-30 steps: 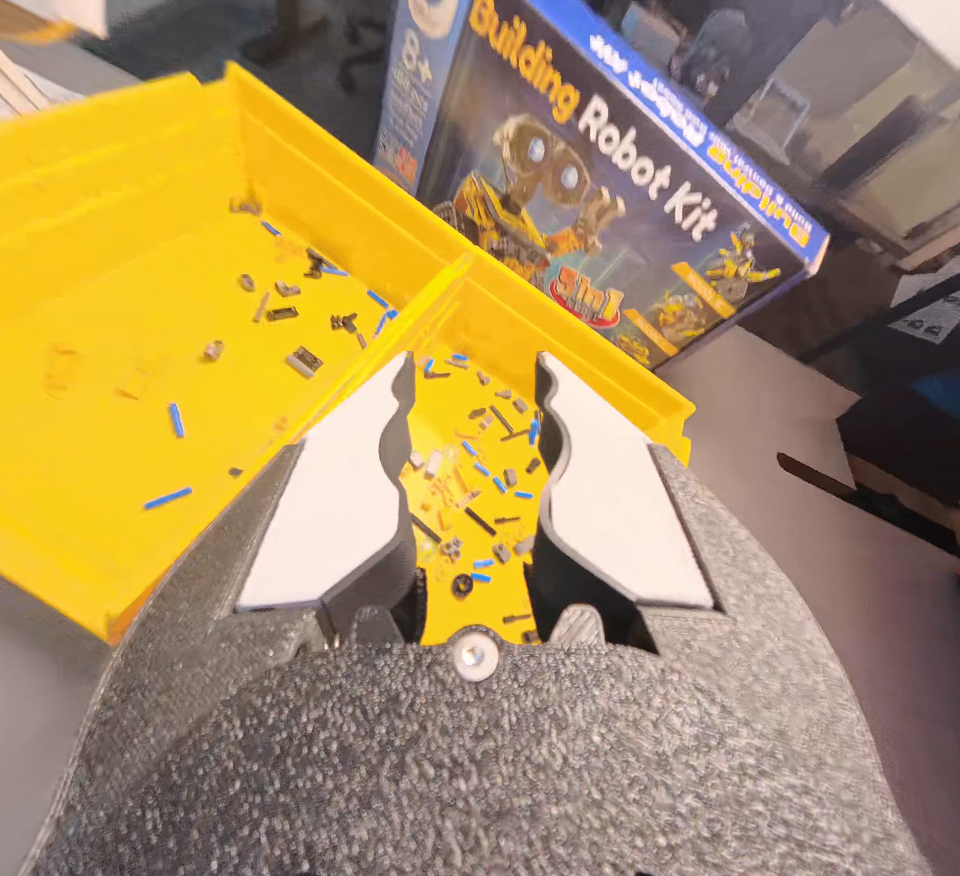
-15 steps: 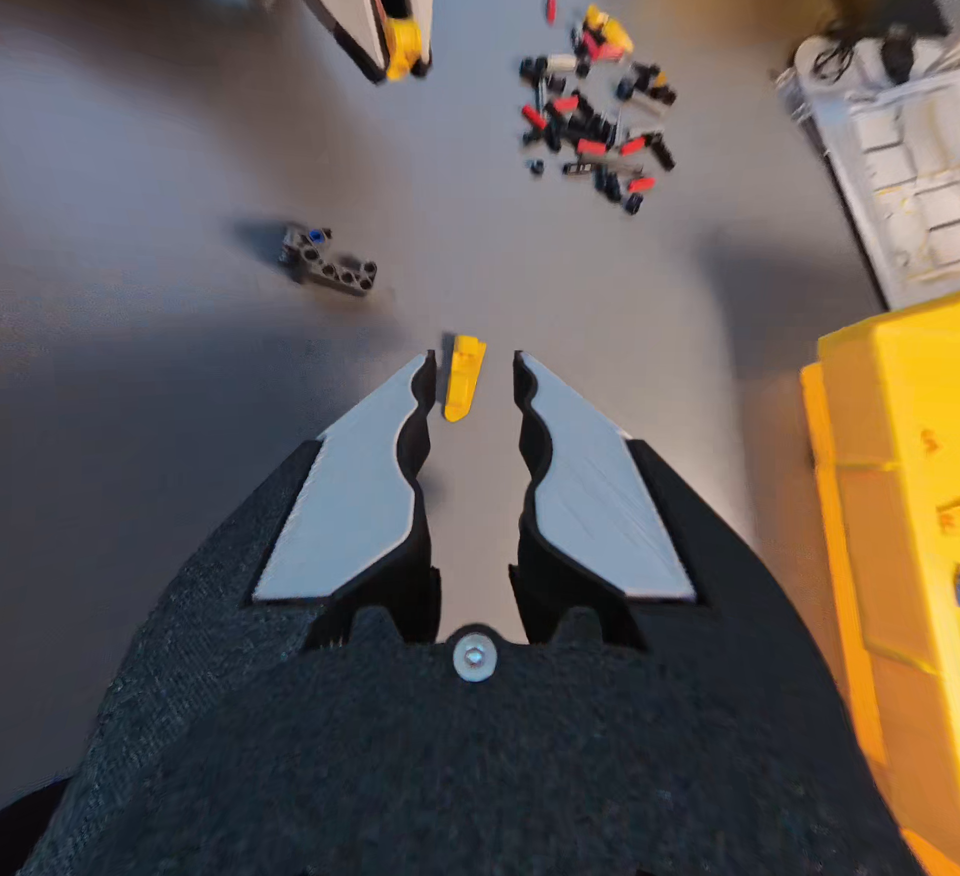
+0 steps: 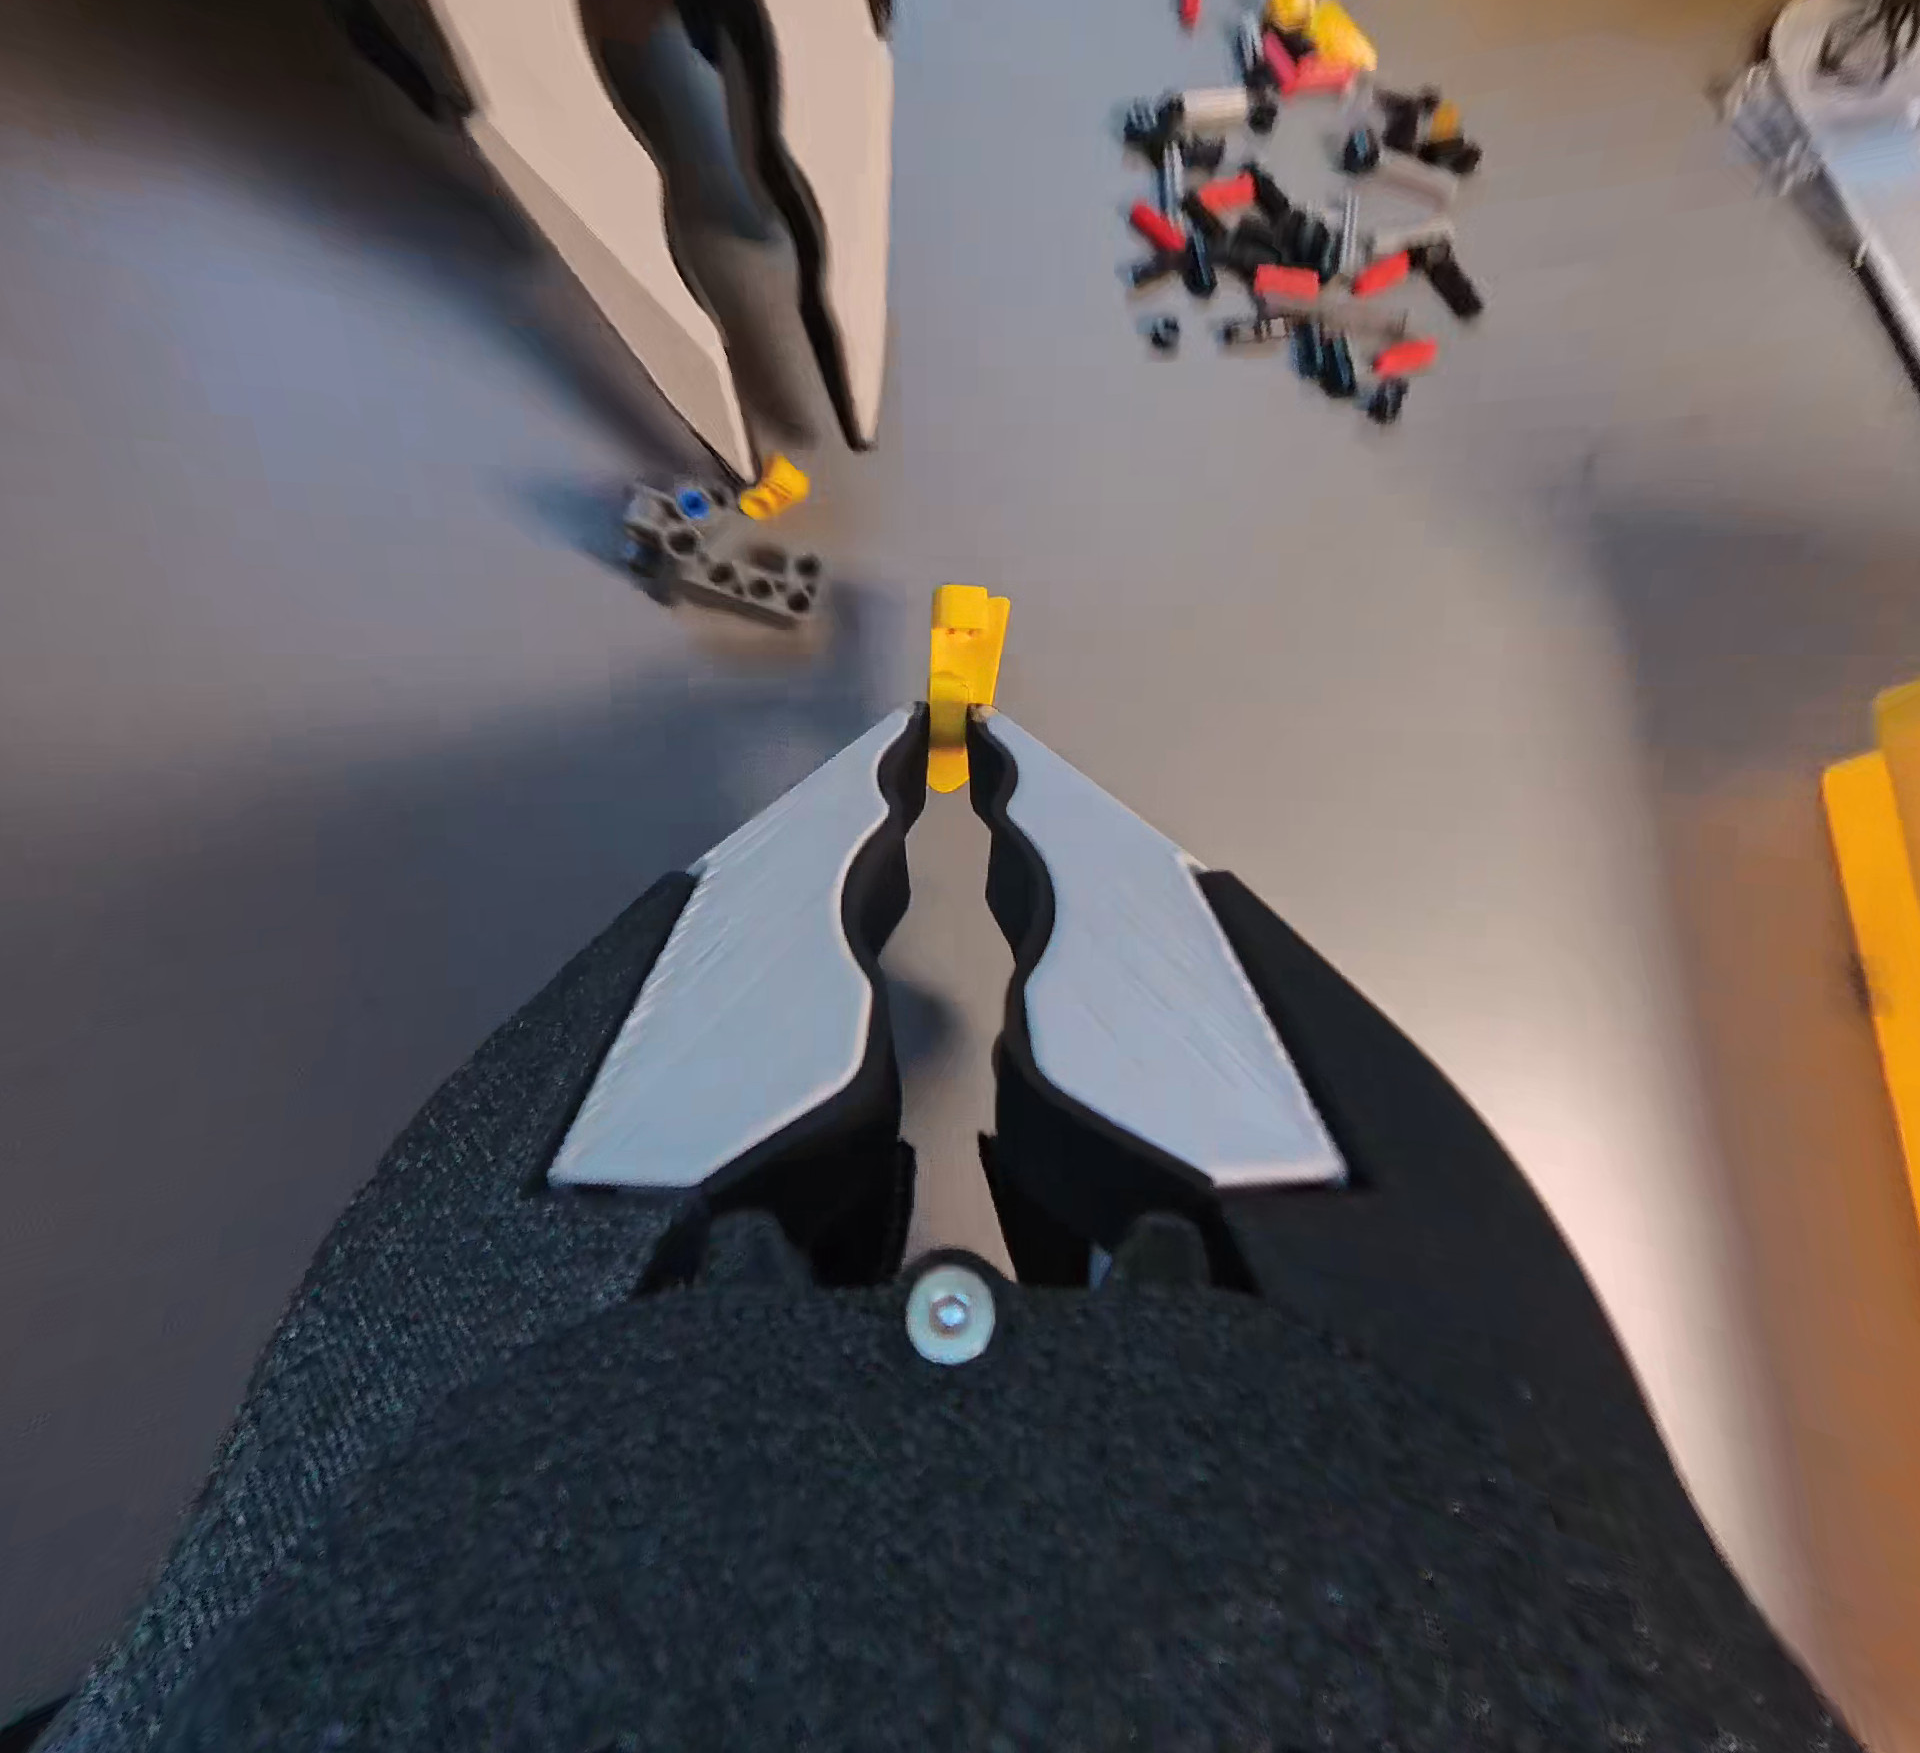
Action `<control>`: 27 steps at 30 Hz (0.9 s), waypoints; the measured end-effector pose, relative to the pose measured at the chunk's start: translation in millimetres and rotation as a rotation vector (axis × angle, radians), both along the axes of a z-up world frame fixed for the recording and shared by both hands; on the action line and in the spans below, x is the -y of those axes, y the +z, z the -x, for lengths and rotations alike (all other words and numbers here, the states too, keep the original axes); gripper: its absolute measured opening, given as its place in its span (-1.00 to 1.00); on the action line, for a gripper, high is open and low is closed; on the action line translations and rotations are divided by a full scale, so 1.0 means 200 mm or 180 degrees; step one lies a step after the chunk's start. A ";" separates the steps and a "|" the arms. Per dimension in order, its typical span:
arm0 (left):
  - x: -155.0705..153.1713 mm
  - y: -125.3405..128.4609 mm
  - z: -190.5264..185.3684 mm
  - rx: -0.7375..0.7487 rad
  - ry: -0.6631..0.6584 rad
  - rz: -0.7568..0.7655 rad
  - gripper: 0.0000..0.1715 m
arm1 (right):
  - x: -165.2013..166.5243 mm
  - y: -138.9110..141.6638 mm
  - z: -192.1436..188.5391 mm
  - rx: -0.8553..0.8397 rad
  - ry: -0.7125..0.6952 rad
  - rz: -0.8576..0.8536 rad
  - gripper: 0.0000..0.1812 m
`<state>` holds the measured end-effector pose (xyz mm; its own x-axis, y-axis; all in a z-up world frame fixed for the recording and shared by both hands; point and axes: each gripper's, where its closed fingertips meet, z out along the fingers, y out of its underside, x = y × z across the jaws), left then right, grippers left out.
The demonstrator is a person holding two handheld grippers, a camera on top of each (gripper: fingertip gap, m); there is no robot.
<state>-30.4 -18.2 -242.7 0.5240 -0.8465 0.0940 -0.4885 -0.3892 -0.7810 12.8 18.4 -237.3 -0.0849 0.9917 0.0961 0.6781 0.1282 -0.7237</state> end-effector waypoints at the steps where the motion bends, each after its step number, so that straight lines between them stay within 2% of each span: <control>1: 0.00 0.01 0.00 0.0020 -0.0015 -0.0026 -0.72 | 0.04 0.06 0.03 -0.0210 0.0141 -0.0061 -0.95; 4: 0.02 0.13 0.00 0.0339 -0.0128 -0.0162 -0.59 | 0.15 0.18 0.10 -0.0574 0.0434 -0.0245 -0.95; 7: 0.08 0.23 -0.04 0.0757 -0.0322 -0.0068 -0.59 | 0.23 0.21 0.15 -0.0620 0.0639 -0.0623 -0.95; 8: 0.08 0.24 -0.04 0.0795 -0.0345 -0.0021 -0.67 | 0.26 0.22 0.16 -0.0651 0.0720 -0.0742 -0.95; 9: 0.11 0.24 -0.05 0.0798 -0.0433 0.0026 -0.82 | 0.28 0.23 0.18 -0.0689 0.0765 -0.0832 -0.95; 12: 0.12 0.26 -0.03 0.0635 -0.0485 -0.0102 -0.85 | 0.29 0.26 0.19 -0.0827 0.0803 -0.1018 -0.95; 15: 0.07 0.37 0.07 0.0339 -0.0223 -0.0516 -0.86 | 0.26 0.35 0.20 -0.1131 0.0631 -0.0937 -0.90; 17: -0.01 0.52 0.27 0.0114 0.0318 -0.0898 -0.85 | 0.20 0.32 0.19 -0.0982 0.0479 -0.0779 -0.71; 19: -0.06 0.68 0.57 -0.0103 0.1095 -0.1164 -0.85 | 0.17 0.24 0.17 -0.0802 0.0415 -0.0500 -0.68; 22: 0.03 0.84 1.13 -0.0513 0.2389 -0.1345 -0.85 | 0.21 0.12 0.18 -0.0508 0.0419 -0.0025 -0.58; 24: 0.19 0.85 1.48 -0.0753 0.3188 -0.1217 -0.84 | 0.24 0.07 0.19 -0.0391 0.0407 0.0199 -0.55; 27: 0.43 0.71 1.90 -0.1037 0.4067 -0.0733 -0.85 | 0.23 0.04 0.23 -0.0272 0.0290 0.0404 -0.55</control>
<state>-409.8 -104.8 -99.7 0.9257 0.2714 -0.2635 -0.0583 -0.5857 -0.8084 -33.3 -28.3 -228.7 -0.1720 0.9849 -0.0187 0.6031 0.0903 -0.7926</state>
